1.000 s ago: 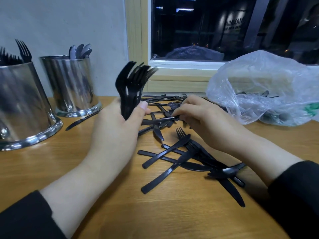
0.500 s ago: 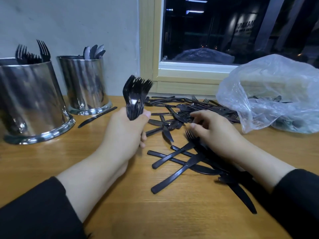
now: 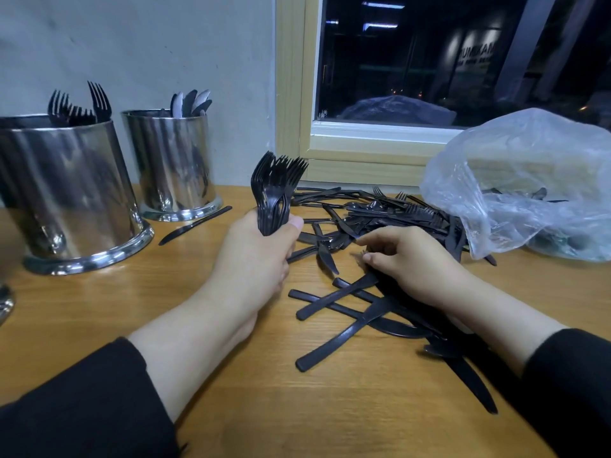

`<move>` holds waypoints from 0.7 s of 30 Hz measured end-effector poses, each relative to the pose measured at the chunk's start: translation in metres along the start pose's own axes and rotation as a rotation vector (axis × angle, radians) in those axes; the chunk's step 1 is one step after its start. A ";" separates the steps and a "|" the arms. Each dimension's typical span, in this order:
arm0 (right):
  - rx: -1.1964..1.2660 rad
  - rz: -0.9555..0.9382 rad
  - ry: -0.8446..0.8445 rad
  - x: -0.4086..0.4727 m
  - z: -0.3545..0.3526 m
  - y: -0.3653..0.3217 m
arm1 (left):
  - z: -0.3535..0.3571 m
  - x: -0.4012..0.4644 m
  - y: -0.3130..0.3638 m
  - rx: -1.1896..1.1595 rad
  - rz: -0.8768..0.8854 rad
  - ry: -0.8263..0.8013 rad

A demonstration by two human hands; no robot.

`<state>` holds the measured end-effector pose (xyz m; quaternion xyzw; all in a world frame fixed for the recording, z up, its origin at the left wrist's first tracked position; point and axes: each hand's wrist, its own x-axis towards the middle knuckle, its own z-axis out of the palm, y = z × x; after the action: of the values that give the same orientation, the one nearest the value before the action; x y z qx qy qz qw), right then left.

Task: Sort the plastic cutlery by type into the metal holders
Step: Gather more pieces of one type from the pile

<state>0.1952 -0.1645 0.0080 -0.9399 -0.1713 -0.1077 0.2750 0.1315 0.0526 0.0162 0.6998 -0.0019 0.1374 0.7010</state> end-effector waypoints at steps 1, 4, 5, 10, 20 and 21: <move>0.050 0.000 0.047 0.000 -0.001 0.000 | 0.000 0.000 0.000 -0.004 0.002 -0.004; 0.249 -0.012 0.210 0.002 -0.009 0.000 | 0.000 0.000 0.000 -0.009 0.010 -0.022; 0.309 -0.024 0.264 0.003 -0.013 -0.001 | 0.000 0.000 -0.001 -0.005 0.014 -0.031; 0.395 -0.059 0.526 0.002 -0.024 -0.002 | -0.001 -0.002 0.000 0.022 0.039 -0.065; 0.594 -0.188 0.663 -0.017 -0.039 -0.029 | 0.004 -0.004 0.002 -0.033 0.045 -0.089; 0.610 -0.199 0.614 -0.019 -0.036 -0.034 | 0.004 -0.004 0.002 -0.013 0.057 -0.095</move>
<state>0.1605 -0.1625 0.0490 -0.7192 -0.1951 -0.3524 0.5661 0.1283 0.0480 0.0176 0.7007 -0.0559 0.1240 0.7003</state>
